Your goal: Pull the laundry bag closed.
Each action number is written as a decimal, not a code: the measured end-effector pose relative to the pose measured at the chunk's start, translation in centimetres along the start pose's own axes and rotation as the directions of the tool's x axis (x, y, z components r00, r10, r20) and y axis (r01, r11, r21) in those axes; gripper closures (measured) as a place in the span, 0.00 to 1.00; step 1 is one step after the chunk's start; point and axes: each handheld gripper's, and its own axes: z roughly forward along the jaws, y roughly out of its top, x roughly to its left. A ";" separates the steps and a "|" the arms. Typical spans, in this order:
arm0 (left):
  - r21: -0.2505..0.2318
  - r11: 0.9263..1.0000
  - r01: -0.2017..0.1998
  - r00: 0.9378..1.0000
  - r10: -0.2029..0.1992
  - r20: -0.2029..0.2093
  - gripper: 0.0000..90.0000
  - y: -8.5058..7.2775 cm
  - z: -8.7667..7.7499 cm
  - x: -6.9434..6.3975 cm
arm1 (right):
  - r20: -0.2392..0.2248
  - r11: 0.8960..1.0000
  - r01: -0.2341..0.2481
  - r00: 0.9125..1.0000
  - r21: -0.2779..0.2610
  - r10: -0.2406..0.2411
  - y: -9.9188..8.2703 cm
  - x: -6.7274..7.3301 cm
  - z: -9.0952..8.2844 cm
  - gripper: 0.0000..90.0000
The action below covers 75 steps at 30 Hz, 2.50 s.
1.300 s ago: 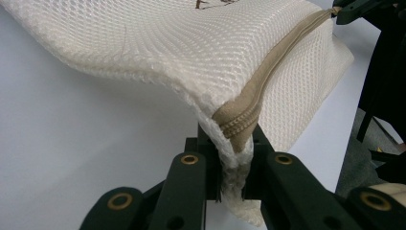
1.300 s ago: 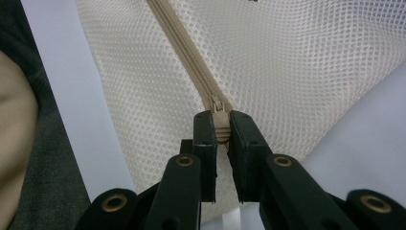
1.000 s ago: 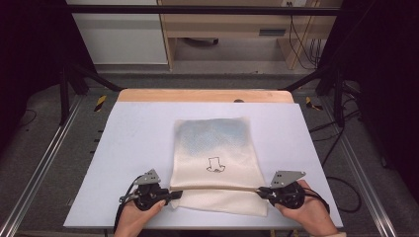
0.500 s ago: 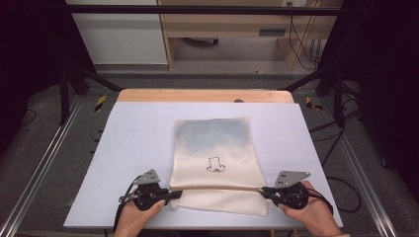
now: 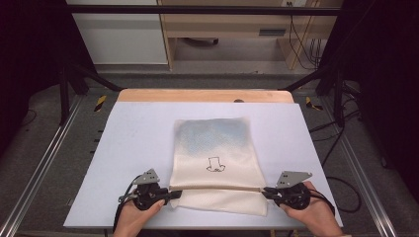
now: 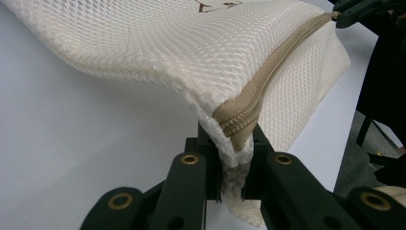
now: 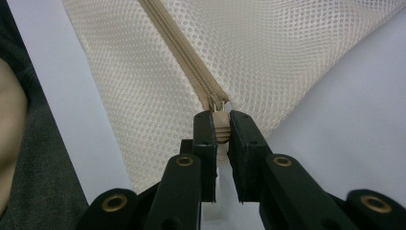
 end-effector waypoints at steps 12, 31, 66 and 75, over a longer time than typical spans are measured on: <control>0.023 1.000 -0.006 0.997 0.008 -0.073 0.76 -0.1 0.0 -0.5 | -0.006 1.000 -0.017 1.000 0.008 0.017 -0.1 0.2 0.4 0.90; -0.103 0.995 0.011 0.973 -0.034 -0.229 0.13 0.4 -2.6 0.1 | 0.103 0.993 -0.064 0.992 -0.104 0.075 1.1 0.4 0.9 0.19; -0.219 0.961 -0.172 0.869 0.043 -0.493 0.05 1.3 -7.3 4.1 | 0.273 0.923 -0.141 0.929 -0.357 0.248 8.5 -1.6 2.2 0.08; -0.217 0.954 -0.205 0.839 0.057 -0.541 0.05 1.0 -8.4 5.4 | 0.317 0.907 -0.165 0.900 -0.387 0.299 6.6 -2.7 0.8 0.08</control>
